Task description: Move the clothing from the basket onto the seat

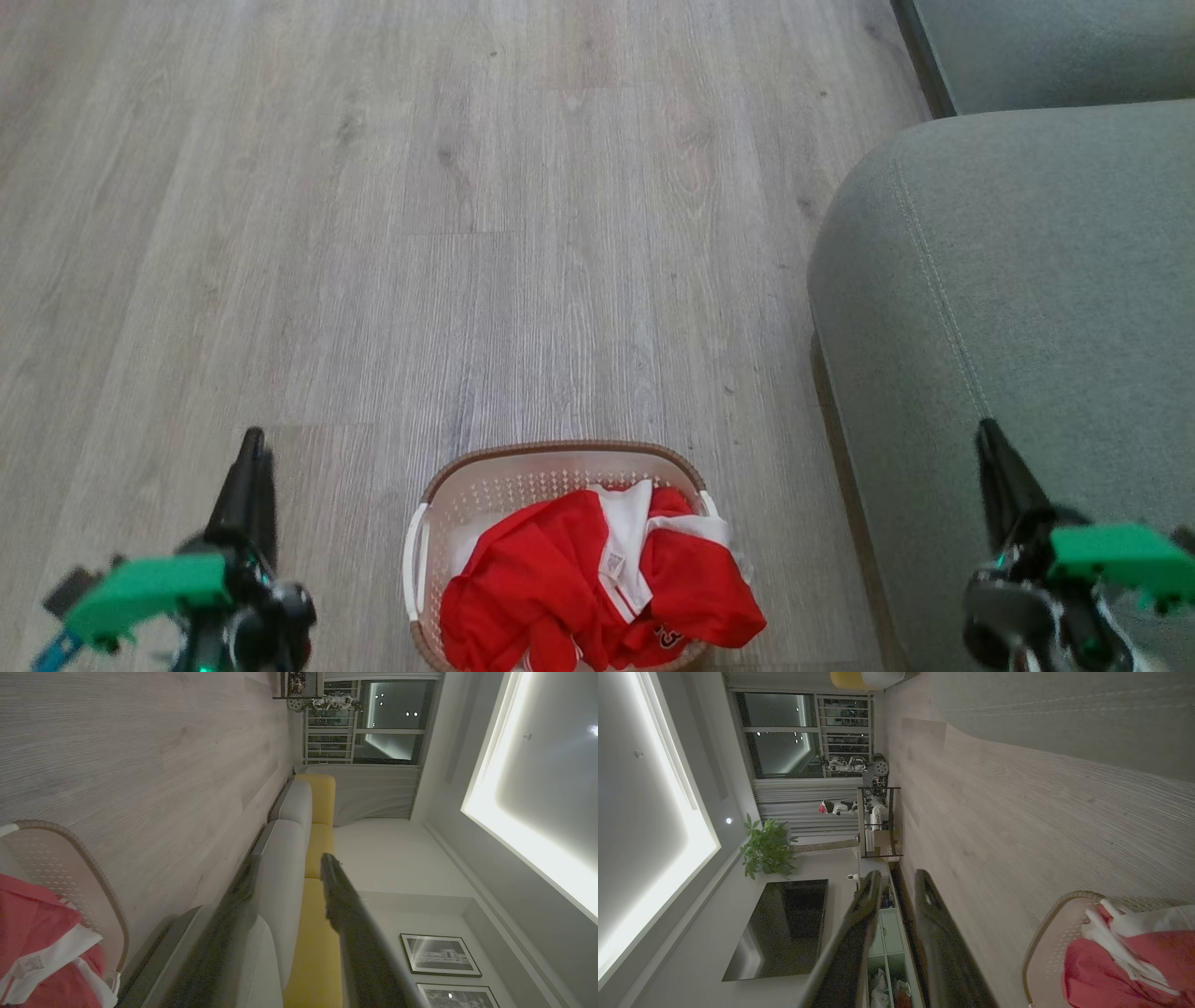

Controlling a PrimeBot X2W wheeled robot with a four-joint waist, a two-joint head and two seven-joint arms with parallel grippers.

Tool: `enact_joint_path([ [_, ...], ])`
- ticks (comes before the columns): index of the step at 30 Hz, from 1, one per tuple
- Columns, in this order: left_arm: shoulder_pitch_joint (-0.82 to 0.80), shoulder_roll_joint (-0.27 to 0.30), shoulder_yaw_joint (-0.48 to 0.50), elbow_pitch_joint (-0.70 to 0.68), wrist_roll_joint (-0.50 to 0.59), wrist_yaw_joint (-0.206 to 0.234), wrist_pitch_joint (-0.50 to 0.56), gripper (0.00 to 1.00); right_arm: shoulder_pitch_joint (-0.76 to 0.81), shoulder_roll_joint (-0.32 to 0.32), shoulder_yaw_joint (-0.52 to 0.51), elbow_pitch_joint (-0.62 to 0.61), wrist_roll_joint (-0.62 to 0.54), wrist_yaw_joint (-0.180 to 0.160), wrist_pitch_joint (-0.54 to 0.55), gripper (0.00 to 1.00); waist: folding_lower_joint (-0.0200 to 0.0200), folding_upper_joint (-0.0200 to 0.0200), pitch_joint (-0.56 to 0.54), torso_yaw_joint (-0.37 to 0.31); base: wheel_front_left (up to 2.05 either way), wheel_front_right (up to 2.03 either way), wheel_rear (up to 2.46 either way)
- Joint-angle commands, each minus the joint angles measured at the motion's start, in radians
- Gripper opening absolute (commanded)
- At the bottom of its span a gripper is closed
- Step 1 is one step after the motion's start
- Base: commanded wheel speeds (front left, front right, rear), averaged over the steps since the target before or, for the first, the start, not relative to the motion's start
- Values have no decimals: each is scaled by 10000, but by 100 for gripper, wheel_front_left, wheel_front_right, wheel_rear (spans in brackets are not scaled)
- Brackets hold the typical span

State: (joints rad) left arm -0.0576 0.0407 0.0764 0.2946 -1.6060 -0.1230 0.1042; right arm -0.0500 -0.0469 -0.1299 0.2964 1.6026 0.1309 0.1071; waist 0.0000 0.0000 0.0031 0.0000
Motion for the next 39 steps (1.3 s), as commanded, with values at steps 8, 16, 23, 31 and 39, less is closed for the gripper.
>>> enact_joint_path([
  [8,323,-50,-105,308,68,1,-178,100,215,26,232,376,-34,0,-180,100,0,0,-17,-3,0,0,0],
  [16,359,-42,-175,111,353,70,-382,100,186,22,371,345,-201,0,-385,100,0,0,-35,-1,0,0,0],
  [23,379,-33,-278,-225,1025,281,-587,100,136,19,401,209,-866,0,-592,100,0,0,-46,2,0,0,0],
  [31,410,-23,-448,-657,2082,547,-821,100,133,15,505,-146,-1856,0,-828,100,0,0,-54,3,0,0,0],
  [39,431,-14,-676,-1014,3451,731,-1056,100,151,11,711,-524,-3123,0,-1064,100,0,0,-66,19,0,0,0],
])
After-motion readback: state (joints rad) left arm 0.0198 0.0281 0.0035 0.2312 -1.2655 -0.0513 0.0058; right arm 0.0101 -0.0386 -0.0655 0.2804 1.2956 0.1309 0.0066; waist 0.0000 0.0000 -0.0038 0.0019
